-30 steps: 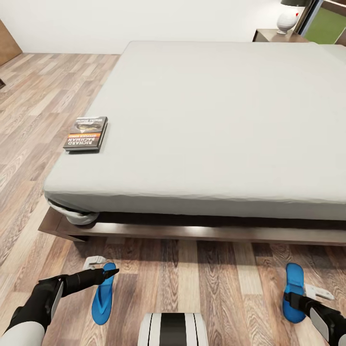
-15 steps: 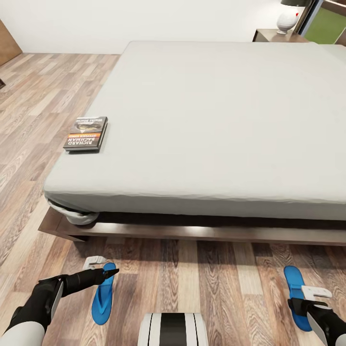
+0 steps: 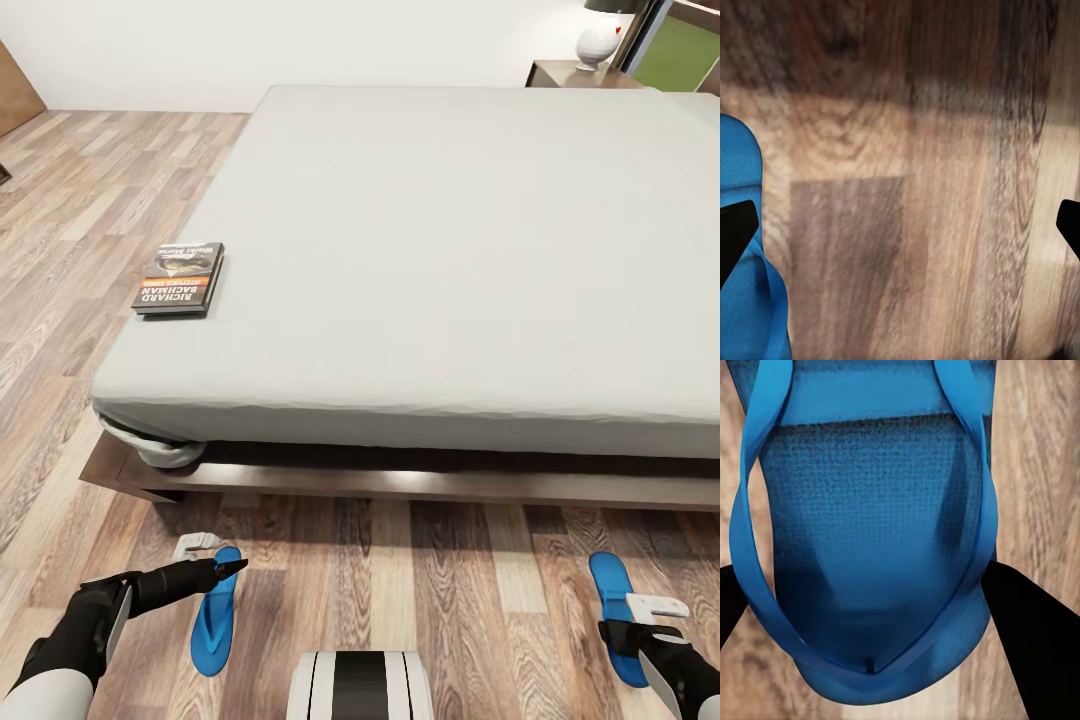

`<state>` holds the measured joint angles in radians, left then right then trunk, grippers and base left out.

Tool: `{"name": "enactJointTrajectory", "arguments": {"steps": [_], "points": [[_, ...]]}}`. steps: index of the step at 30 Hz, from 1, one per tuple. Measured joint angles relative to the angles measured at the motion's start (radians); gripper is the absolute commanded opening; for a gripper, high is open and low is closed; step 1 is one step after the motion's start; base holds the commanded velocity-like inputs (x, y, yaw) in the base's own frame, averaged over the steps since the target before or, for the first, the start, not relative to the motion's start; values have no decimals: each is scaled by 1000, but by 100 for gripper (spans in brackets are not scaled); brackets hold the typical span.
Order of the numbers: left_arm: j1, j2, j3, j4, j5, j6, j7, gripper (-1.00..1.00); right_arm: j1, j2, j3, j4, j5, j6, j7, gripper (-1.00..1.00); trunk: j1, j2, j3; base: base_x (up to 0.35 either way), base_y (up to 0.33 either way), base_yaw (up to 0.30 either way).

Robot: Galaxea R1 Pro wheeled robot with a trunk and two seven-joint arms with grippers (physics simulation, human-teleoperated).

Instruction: In the bedroom, move the book from the bed onto either nightstand, and place the two sandals side by side next to the bed.

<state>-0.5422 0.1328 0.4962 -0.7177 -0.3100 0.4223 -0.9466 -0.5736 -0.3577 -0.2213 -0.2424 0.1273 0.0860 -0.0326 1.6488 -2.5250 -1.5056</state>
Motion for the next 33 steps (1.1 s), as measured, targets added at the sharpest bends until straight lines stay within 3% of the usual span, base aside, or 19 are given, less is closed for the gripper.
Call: {"name": "enactJointTrajectory", "arguments": {"steps": [18, 25, 29, 33], "points": [[0, 0, 1, 1, -1, 0, 1, 100, 0, 17, 0, 0, 0, -2, -6, -100, 0, 0, 0, 0, 251, 0], [0, 0, 1, 0, -1, 0, 1, 100, 0, 67, 0, 1, -1, -1, -7, -100, 0, 0, 0, 0, 282, 0], [0, 0, 1, 0, -1, 0, 1, 100, 0, 75, -1, -1, -2, 6, 2, -100, 0, 0, 0, 0, 275, 0], [0, 0, 1, 0, -1, 0, 1, 100, 0, 77, 0, 0, -12, 10, 101, -100, 0, 0, 0, 0, 274, 0]]}}
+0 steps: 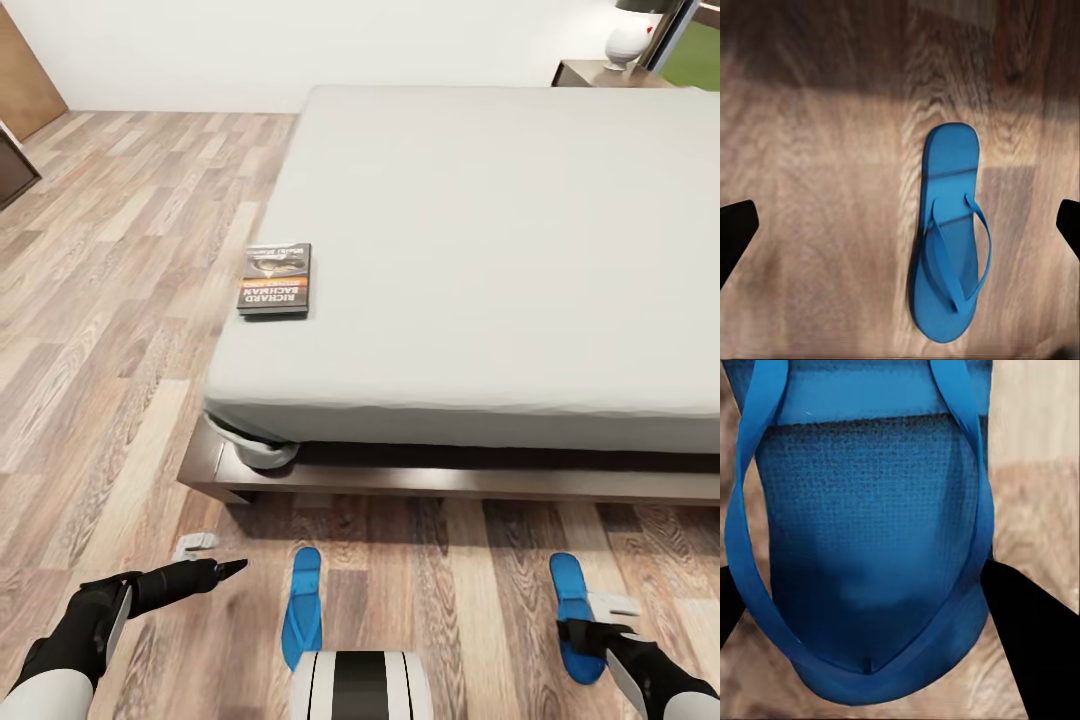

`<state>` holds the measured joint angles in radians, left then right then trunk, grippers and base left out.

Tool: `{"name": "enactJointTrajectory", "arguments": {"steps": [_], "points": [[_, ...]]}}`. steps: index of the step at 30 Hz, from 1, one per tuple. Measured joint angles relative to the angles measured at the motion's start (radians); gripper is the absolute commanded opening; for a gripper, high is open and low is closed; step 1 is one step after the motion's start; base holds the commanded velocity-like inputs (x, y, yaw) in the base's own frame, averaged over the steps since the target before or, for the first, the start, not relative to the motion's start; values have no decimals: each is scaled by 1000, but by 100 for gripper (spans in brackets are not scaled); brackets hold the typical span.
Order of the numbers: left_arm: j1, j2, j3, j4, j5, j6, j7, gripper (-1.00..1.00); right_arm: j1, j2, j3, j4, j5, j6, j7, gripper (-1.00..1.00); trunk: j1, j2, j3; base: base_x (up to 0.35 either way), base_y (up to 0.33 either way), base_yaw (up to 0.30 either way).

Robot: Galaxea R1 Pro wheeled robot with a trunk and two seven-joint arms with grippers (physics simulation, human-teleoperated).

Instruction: In the bedroom, move the book from the bed onto either nightstand, and place the two sandals side by side next to the bed.

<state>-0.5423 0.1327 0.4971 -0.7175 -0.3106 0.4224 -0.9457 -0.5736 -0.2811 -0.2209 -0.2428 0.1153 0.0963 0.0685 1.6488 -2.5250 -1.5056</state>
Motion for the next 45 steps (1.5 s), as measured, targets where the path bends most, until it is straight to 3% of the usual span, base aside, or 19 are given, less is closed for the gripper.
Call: {"name": "enactJointTrajectory", "arguments": {"steps": [3, 7, 19, 26, 45], "points": [[0, 0, 0, 0, 0, 0, 0, 100, 0, 0, -1, 0, -1, 3, 84, -100, 0, 0, 0, 0, 273, 0], [0, 0, 0, 0, 0, 0, 0, 100, 0, 0, -1, -1, 6, -6, 104, -100, 0, 0, 0, 0, 273, 0], [0, 0, 0, 0, 0, 0, 0, 100, 0, 0, -1, -2, 8, -8, 101, -100, 0, 0, 0, 0, 274, 0], [0, 0, 0, 0, 0, 0, 0, 100, 0, 0, -5, -3, 7, -1, 32, -100, 0, 0, 0, 0, 274, 0], [0, 0, -1, 0, 0, 0, 1, 100, 0, 0, -4, -3, 6, -1, 28, -100, 0, 0, 0, 0, 276, 0]]}}
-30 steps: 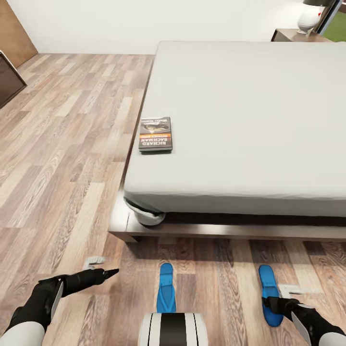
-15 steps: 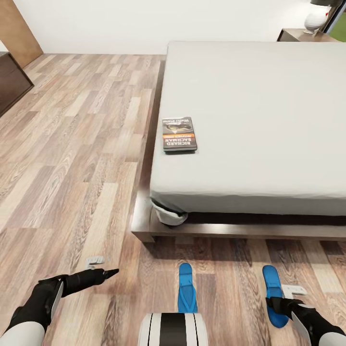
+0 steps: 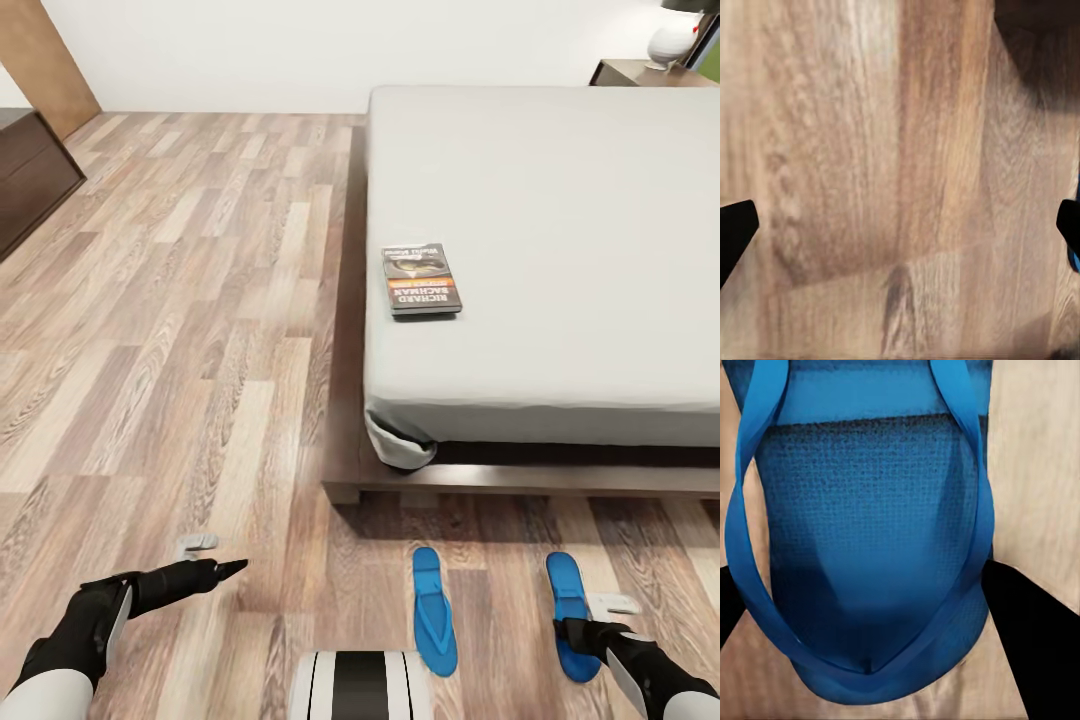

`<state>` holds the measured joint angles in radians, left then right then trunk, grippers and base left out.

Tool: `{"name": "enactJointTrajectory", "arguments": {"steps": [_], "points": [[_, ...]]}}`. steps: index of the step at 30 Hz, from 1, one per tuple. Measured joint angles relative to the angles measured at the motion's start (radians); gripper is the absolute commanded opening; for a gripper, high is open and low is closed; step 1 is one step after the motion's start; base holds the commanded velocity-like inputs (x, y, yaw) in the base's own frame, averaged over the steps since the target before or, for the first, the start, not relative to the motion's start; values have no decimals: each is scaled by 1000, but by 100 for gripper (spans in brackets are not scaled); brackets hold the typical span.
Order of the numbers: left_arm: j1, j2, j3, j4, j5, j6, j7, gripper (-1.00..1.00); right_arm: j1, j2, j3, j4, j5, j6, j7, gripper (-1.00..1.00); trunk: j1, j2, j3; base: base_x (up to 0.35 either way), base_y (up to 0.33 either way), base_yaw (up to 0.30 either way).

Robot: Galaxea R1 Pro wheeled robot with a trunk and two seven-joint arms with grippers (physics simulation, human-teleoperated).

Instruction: In the bedroom, move the book from the bed onto either nightstand, and place the two sandals side by side next to the bed.

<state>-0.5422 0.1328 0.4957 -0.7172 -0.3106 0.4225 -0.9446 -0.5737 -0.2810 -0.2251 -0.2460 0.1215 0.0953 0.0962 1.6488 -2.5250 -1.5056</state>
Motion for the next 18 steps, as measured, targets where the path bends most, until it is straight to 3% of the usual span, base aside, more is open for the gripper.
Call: {"name": "enactJointTrajectory", "arguments": {"steps": [18], "points": [[0, 0, 0, 0, -1, 0, 2, 100, 0, 0, 0, 0, 0, 0, 0, -100, 0, 0, 0, 0, 280, 0]]}}
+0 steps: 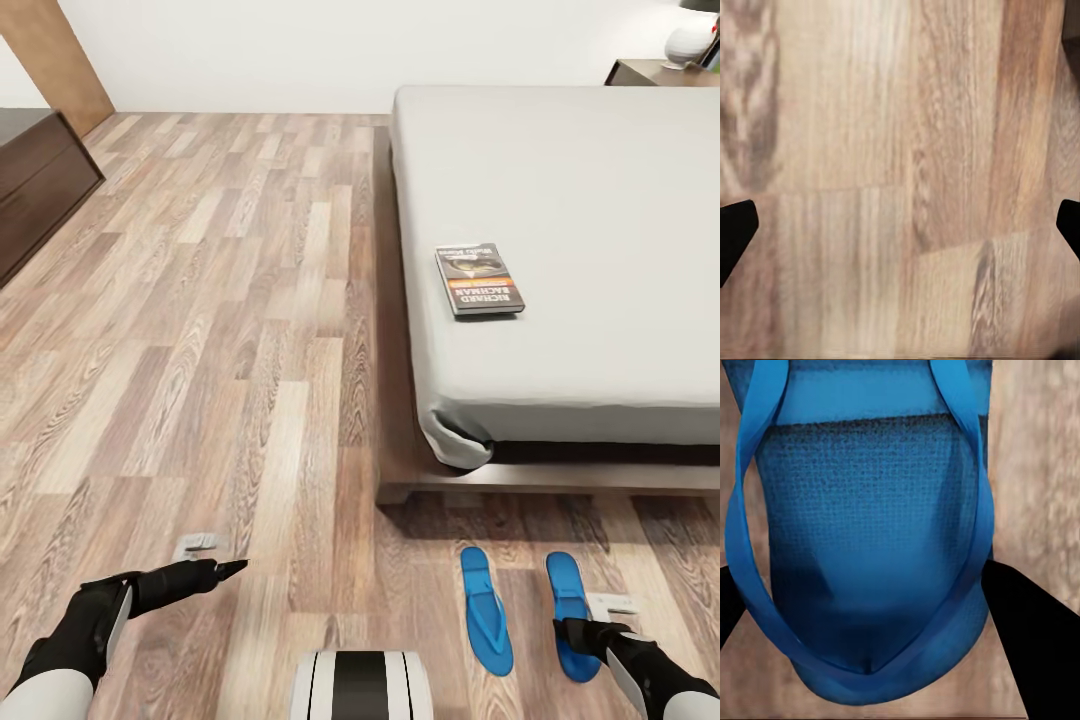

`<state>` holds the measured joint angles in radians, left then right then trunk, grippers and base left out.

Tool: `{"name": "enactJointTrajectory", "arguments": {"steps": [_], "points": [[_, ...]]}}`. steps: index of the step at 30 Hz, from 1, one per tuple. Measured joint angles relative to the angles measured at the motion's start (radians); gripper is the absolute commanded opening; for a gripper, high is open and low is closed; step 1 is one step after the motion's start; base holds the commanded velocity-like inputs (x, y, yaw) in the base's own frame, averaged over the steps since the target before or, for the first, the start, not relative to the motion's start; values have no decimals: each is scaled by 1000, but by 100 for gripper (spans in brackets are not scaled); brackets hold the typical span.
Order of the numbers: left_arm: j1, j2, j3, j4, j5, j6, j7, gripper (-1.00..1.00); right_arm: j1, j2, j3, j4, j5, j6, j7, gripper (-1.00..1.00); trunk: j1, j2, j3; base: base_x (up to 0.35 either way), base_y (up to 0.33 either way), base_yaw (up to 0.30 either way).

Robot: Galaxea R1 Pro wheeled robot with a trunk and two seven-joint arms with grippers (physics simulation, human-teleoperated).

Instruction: In the bedroom, move the book from the bed onto either nightstand, and place the two sandals side by side next to the bed.

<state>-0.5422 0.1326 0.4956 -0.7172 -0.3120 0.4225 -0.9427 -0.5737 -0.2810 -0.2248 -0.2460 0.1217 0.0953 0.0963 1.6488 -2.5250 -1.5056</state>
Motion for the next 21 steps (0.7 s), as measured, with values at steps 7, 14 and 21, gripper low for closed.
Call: {"name": "enactJointTrajectory", "arguments": {"steps": [7, 14, 21], "points": [[0, 0, 1, 0, 1, -1, -1, 100, 0, 0, 0, 0, 0, 0, 0, -100, 0, 0, 0, 0, 203, 0], [0, 0, 1, 1, 2, -1, 0, 100, 0, 0, 0, 0, 0, 0, 0, -100, 0, 0, 0, 0, 13, 0], [0, 0, 1, 0, 2, -1, 0, 100, 0, 0, 0, -2, 0, 0, 0, -100, 0, 0, 0, 0, 114, 0]]}}
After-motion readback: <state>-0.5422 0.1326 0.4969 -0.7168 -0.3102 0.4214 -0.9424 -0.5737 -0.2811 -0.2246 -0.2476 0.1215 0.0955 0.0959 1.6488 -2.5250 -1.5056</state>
